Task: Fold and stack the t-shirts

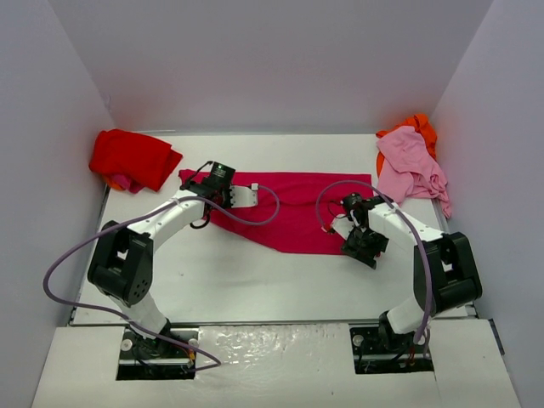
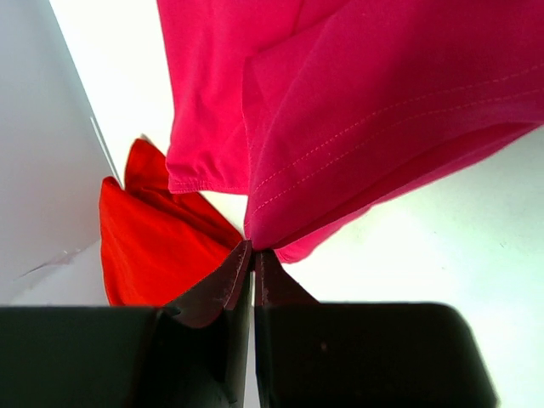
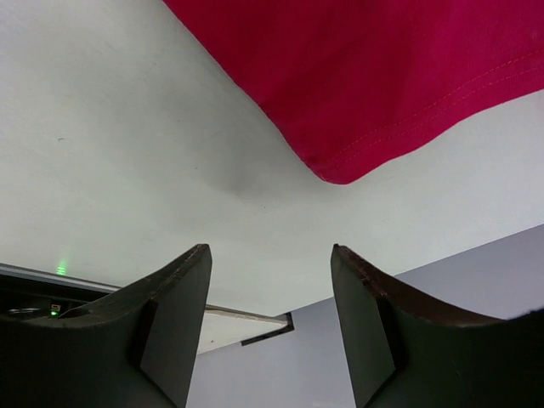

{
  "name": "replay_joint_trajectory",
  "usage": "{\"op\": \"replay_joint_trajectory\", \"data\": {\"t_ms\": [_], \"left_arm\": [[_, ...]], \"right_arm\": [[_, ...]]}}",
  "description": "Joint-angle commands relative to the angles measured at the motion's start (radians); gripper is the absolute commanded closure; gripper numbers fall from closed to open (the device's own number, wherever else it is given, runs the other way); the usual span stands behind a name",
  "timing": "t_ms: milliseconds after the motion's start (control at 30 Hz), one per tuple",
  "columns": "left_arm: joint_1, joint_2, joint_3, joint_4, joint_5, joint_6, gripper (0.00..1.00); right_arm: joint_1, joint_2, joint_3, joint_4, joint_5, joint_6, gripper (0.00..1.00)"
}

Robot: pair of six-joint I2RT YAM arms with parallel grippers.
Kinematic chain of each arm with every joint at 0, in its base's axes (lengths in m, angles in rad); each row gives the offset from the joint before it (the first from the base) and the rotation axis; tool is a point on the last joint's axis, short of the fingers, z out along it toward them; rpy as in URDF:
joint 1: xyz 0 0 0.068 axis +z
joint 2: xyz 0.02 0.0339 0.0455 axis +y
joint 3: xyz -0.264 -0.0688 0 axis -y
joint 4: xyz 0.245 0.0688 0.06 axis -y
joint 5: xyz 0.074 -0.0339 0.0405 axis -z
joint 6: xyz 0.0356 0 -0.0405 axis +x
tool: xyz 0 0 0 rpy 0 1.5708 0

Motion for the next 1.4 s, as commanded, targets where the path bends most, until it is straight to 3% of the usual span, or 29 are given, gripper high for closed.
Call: {"op": "replay_joint_trajectory", "data": {"t_ms": [0, 367, 433, 500, 567, 1000, 1033, 1133, 1200, 1367], "left_arm": [[-0.009, -0.098, -0.005, -0.018, -0.047, -0.024, 1.0], [-0.013, -0.193, -0.053, -0.076, -0.084, -0.03, 1.0], [-0.013, -0.202, -0.058, -0.087, -0.092, -0.031, 1.0], [-0.014, -0.227, -0.068, -0.113, -0.096, -0.049, 1.0], [-0.014, -0.251, -0.088, -0.128, -0.103, -0.059, 1.0], [-0.014, -0.359, -0.14, -0.24, -0.109, -0.133, 1.0], [-0.016, -0.364, -0.143, -0.243, -0.107, -0.138, 1.0], [-0.016, -0.38, -0.153, -0.249, -0.109, -0.144, 1.0], [-0.016, -0.386, -0.158, -0.253, -0.105, -0.149, 1.0], [-0.016, -0.392, -0.167, -0.253, -0.106, -0.156, 1.0]], "right_arm": [[0.017, 0.038, 0.0, -0.025, -0.011, -0.028, 0.46], [0.058, 0.189, 0.042, 0.044, 0.004, -0.029, 0.54], [0.059, 0.216, 0.041, 0.062, 0.014, -0.025, 0.62], [0.059, 0.231, 0.024, 0.089, 0.051, -0.018, 0.89], [0.06, 0.228, 0.006, 0.105, 0.074, -0.023, 1.0], [0.063, 0.127, -0.007, 0.134, 0.116, -0.046, 1.0], [0.064, 0.125, -0.007, 0.134, 0.119, -0.045, 0.99], [0.064, 0.122, -0.005, 0.135, 0.125, -0.037, 0.65], [0.065, 0.118, -0.009, 0.134, 0.131, -0.037, 0.52], [0.065, 0.119, -0.016, 0.137, 0.138, -0.035, 0.43]]}}
